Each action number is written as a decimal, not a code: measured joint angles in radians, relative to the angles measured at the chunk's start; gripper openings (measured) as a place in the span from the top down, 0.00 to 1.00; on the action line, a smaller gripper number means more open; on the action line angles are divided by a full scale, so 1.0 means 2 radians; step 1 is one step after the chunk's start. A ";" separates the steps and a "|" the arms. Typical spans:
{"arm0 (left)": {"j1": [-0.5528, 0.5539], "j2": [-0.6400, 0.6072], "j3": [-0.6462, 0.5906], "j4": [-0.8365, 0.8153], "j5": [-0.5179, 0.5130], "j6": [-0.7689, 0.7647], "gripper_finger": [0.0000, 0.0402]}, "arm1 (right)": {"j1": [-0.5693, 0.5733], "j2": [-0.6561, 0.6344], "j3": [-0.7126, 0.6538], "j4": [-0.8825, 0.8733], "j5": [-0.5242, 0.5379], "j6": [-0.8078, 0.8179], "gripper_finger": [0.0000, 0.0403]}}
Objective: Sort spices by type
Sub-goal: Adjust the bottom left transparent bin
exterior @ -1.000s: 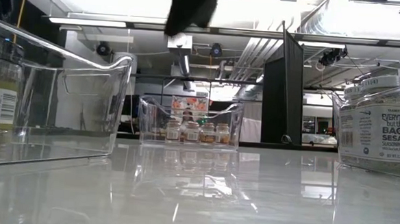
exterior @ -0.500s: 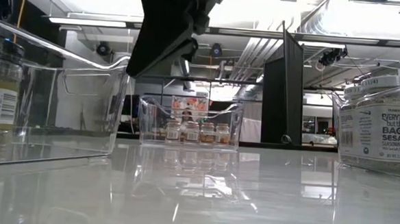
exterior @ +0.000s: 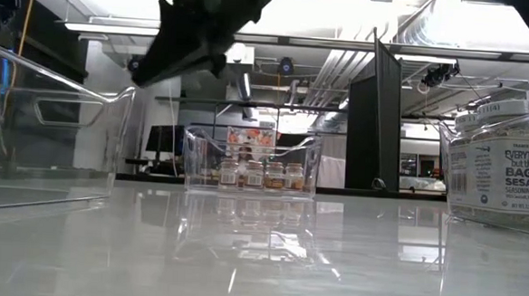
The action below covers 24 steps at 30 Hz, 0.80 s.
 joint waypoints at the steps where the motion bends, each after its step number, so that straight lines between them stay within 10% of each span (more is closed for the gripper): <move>1: 0.000 0.000 0.000 0.000 -0.004 0.000 1.00 | -0.004 0.000 0.000 0.014 -0.005 -0.001 1.00; 17: 0.000 -0.001 0.000 -0.001 -0.041 0.014 1.00 | -0.049 -0.038 0.001 -0.015 -0.040 0.005 1.00; 24: 0.001 -0.003 0.000 -0.004 -0.153 0.013 1.00 | -0.035 -0.005 -0.001 -0.027 -0.094 0.014 1.00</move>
